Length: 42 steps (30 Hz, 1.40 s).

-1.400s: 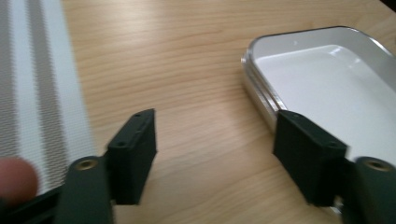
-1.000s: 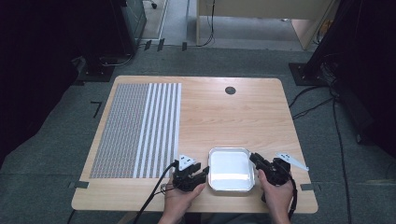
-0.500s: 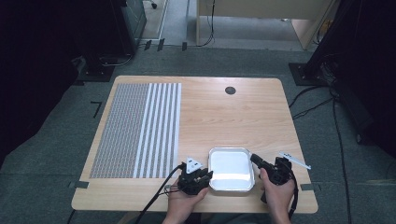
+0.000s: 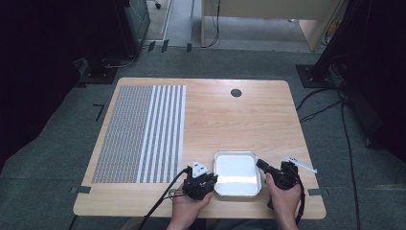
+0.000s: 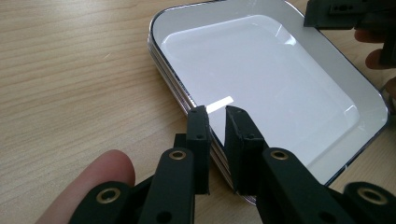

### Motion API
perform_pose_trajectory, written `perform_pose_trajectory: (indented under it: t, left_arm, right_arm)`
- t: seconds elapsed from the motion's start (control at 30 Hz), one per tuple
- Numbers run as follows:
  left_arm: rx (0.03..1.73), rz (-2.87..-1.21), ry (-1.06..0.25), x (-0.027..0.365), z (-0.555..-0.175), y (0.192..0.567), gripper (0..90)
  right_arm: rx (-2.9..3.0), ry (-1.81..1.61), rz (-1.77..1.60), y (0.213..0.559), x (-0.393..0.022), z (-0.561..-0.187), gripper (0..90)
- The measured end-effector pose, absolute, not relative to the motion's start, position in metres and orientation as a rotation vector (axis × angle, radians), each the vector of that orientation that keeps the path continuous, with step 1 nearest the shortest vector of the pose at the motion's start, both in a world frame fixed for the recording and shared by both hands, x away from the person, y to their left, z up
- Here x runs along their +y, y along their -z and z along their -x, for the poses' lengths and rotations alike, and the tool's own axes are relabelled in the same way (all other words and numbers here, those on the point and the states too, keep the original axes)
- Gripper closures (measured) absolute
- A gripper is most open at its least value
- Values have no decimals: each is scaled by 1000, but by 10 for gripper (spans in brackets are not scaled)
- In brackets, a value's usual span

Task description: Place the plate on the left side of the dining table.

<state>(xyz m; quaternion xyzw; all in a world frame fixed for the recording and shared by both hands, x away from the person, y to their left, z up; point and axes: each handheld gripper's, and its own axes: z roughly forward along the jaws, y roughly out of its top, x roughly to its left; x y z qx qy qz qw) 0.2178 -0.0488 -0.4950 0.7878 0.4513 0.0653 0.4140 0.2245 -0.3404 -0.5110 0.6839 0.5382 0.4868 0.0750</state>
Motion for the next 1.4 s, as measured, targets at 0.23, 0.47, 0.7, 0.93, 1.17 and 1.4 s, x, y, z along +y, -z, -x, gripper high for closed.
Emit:
perform_pose_trajectory:
  t: [0.23, 0.47, 0.7, 0.93, 1.17, 1.4]
  left_arm:
    - [1131, -1998, -178, -51, -219, 495, 808]
    - [1092, -2032, -239, -55, -216, 494, 803]
    - [1088, -2035, -231, -55, -217, 494, 800]
    - [1072, -2028, -267, -55, -214, 492, 720]
    - [1058, -1995, -244, -55, -214, 484, 642]
    - [1012, -2025, -232, -62, -210, 486, 640]
  right_arm:
    - [1586, -1462, -2030, 500, -340, -218, 900]
    - [1606, -1396, -2024, 496, -338, -215, 899]
    - [1668, -1303, -1980, 501, -330, -216, 881]
    - [1554, -1368, -2058, 494, -333, -212, 900]
    - [1466, -1428, -2103, 488, -346, -205, 900]
    - [1483, -1352, -2065, 488, -349, -204, 845]
